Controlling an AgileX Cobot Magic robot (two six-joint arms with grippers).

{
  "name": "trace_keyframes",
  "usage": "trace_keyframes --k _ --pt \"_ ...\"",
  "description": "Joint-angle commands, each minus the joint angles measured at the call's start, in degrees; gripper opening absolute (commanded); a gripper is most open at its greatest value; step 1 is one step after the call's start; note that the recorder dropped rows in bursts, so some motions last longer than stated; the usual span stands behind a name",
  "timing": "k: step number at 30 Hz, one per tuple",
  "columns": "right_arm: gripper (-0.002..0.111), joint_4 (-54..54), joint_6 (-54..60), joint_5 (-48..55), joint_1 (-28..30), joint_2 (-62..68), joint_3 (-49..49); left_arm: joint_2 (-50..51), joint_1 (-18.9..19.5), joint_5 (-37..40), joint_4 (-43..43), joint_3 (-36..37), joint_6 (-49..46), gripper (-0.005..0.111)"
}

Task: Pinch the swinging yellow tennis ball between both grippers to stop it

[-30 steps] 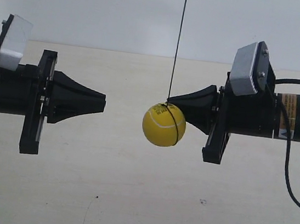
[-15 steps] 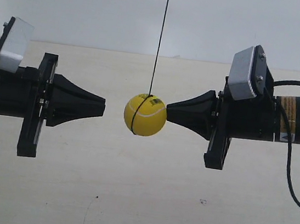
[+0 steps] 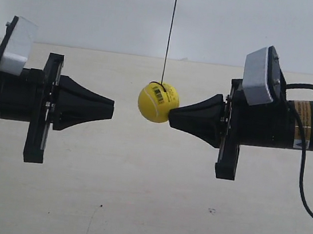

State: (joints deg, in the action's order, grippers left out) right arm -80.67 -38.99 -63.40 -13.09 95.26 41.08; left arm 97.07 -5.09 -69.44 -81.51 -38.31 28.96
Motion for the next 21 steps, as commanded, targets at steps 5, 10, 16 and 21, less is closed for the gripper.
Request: trace_keyframes --k 5,10,16,21 --pt "0.000 0.7 2.1 1.9 -0.1 -0.3 0.2 2.6 -0.3 -0.5 1.6 -1.7 -0.9 0.005" --pt "0.000 1.0 2.2 5.1 -0.1 -1.0 0.2 4.3 -0.3 -0.5 1.6 -2.9 -0.9 0.005" --pt "0.000 -2.0 -0.4 8.6 -0.1 -4.2 0.2 4.6 -0.3 -0.5 2.2 -3.1 -1.2 0.005" --pt "0.000 -3.3 -1.8 11.4 -0.1 -5.0 0.2 4.6 -0.3 -0.5 2.2 -3.1 -1.2 0.005"
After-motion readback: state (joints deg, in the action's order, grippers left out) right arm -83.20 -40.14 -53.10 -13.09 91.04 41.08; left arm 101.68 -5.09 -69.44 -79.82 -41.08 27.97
